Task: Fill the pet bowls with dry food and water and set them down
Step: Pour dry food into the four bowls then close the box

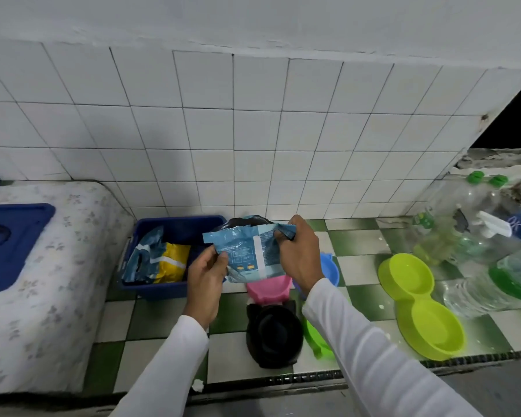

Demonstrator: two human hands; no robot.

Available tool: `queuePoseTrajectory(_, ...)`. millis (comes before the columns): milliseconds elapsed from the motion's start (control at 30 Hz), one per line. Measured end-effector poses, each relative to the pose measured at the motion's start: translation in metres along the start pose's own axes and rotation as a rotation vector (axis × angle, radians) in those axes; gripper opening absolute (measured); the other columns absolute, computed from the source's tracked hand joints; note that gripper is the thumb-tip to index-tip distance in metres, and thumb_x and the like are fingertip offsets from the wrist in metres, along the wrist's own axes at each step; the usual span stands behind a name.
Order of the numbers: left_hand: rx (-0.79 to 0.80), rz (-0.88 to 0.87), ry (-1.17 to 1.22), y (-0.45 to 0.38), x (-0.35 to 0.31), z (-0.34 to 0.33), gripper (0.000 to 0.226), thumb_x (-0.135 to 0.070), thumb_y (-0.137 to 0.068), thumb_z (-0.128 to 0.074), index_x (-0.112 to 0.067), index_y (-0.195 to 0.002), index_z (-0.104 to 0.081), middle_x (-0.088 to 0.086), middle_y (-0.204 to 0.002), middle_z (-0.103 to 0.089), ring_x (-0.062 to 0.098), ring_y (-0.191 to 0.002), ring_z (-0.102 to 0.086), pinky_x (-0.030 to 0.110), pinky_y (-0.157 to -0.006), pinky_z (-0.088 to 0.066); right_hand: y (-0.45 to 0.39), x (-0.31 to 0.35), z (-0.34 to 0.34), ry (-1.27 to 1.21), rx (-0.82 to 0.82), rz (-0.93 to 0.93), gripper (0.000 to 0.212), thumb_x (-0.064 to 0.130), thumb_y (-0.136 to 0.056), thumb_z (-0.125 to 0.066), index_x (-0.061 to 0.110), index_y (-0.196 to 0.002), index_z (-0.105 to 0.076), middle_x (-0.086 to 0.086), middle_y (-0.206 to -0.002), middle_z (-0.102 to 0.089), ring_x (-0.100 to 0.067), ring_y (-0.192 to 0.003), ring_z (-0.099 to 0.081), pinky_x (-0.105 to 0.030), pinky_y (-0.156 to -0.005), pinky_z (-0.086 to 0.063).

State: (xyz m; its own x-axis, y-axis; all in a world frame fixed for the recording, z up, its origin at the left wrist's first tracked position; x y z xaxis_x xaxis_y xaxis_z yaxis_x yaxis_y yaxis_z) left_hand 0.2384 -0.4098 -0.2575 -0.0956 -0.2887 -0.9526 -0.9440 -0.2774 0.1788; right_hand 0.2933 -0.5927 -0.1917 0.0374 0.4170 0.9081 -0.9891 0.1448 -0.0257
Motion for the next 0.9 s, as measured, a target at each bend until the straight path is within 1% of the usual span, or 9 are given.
queuePoseTrajectory(133, -0.038, -0.029, -0.086, 0.006, 0.016, -0.019, 0.021, -0.017, -0.105, -0.055, -0.017, -0.122, -0.068, 0.001, -0.118, -0.076, 0.02, -0.111, -0.072, 0.044, -0.093, -0.059, -0.002, -0.013, 0.021, 0.008, 0.01, 0.002, 0.034, 0.001, -0.095, -0.055, 0.018, -0.074, -0.034, 0.003, -0.068, -0.044, -0.01, -0.06, -0.035, -0.014, -0.047, -0.035)
queuePoseTrajectory(333, -0.056, 0.009, -0.078, 0.016, 0.031, -0.037, 0.017, -0.018, -0.105, -0.056, -0.019, -0.118, -0.068, 0.002, -0.115, -0.077, 0.022, -0.11, -0.073, 0.04, -0.086, -0.061, -0.002, -0.03, 0.038, 0.033, -0.01, -0.009, 0.033, 0.002, -0.094, -0.057, 0.018, -0.074, -0.036, 0.005, -0.068, -0.046, -0.007, -0.061, -0.038, -0.014, -0.05, -0.037)
queuePoseTrajectory(400, -0.047, 0.027, -0.073, 0.019, 0.034, -0.041, 0.017, -0.018, -0.105, -0.056, -0.019, -0.118, -0.067, 0.001, -0.115, -0.077, 0.021, -0.11, -0.073, 0.039, -0.086, -0.061, -0.003, -0.036, 0.041, 0.055, -0.03, -0.011, 0.031, 0.005, -0.093, -0.059, 0.017, -0.074, -0.037, 0.006, -0.069, -0.048, -0.009, -0.062, -0.041, -0.017, -0.052, -0.035)
queuePoseTrajectory(467, -0.021, 0.043, -0.061, 0.02, 0.037, -0.044, 0.018, -0.018, -0.105, -0.056, -0.021, -0.119, -0.066, 0.0, -0.117, -0.076, 0.021, -0.111, -0.073, 0.042, -0.089, -0.06, -0.004, -0.042, 0.043, 0.07, -0.033, -0.021, 0.025, 0.007, -0.093, -0.06, 0.013, -0.077, -0.042, 0.007, -0.069, -0.049, -0.013, -0.065, -0.044, -0.03, -0.062, -0.039)
queuePoseTrajectory(533, 0.027, 0.072, -0.045, 0.019, 0.042, -0.047, 0.02, -0.019, -0.106, -0.053, -0.024, -0.123, -0.064, -0.001, -0.119, -0.076, 0.019, -0.112, -0.072, 0.041, -0.09, -0.06, -0.006, -0.047, 0.044, 0.073, -0.033, -0.035, 0.018, 0.007, -0.093, -0.061, 0.008, -0.082, -0.046, 0.008, -0.069, -0.05, -0.014, -0.066, -0.045, -0.033, -0.064, -0.04)
queuePoseTrajectory(633, 0.089, 0.143, -0.023, 0.017, 0.056, -0.052, 0.025, -0.021, -0.107, -0.052, -0.023, -0.13, -0.06, -0.002, -0.123, -0.074, 0.018, -0.112, -0.072, 0.034, -0.085, -0.06, -0.006, -0.054, 0.05, 0.082, -0.054, -0.051, 0.018, 0.008, -0.093, -0.061, 0.008, -0.083, -0.047, 0.007, -0.07, -0.052, -0.012, -0.066, -0.046, -0.019, -0.056, -0.038)
queuePoseTrajectory(767, 0.087, 0.188, -0.065, 0.009, 0.074, -0.063, 0.029, -0.023, -0.107, -0.052, -0.02, -0.135, -0.058, 0.003, -0.126, -0.072, 0.02, -0.113, -0.072, 0.046, -0.095, -0.06, -0.013, -0.062, 0.055, 0.122, -0.062, -0.058, 0.017, 0.008, -0.093, -0.061, 0.008, -0.082, -0.047, 0.003, -0.071, -0.053, -0.016, -0.068, -0.045, -0.016, -0.055, -0.036)
queuePoseTrajectory(833, 0.081, 0.209, -0.037, 0.003, 0.083, -0.071, 0.029, -0.017, -0.108, -0.051, -0.016, -0.136, -0.058, 0.006, -0.128, -0.071, 0.022, -0.115, -0.071, 0.048, -0.102, -0.056, -0.016, -0.061, 0.057, 0.154, -0.064, -0.038, 0.022, 0.007, -0.093, -0.061, 0.012, -0.079, -0.045, 0.002, -0.072, -0.052, -0.014, -0.067, -0.044, -0.015, -0.055, -0.035)
queuePoseTrajectory(900, 0.075, 0.242, 0.015, -0.001, 0.091, -0.079, 0.027, -0.011, -0.108, -0.049, -0.015, -0.132, -0.059, 0.006, -0.127, -0.072, 0.024, -0.115, -0.071, 0.049, -0.102, -0.055, -0.018, -0.063, 0.06, 0.152, -0.07, -0.04, 0.028, 0.003, -0.093, -0.06, 0.016, -0.076, -0.042, 0.0, -0.073, -0.05, -0.009, -0.065, -0.04, -0.012, -0.055, -0.037)
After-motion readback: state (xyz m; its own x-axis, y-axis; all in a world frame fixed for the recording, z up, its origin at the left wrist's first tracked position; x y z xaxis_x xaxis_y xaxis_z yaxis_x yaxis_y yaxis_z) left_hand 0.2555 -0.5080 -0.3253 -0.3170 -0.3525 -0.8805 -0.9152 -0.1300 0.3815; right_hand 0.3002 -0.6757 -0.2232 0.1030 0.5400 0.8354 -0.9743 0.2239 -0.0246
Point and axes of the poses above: each hand's wrist, its own y-axis away from the middle knuckle, its own z-axis out of the back of the hand, x = y × z, the point moved 4 cm from there along -y, towards the middle knuckle
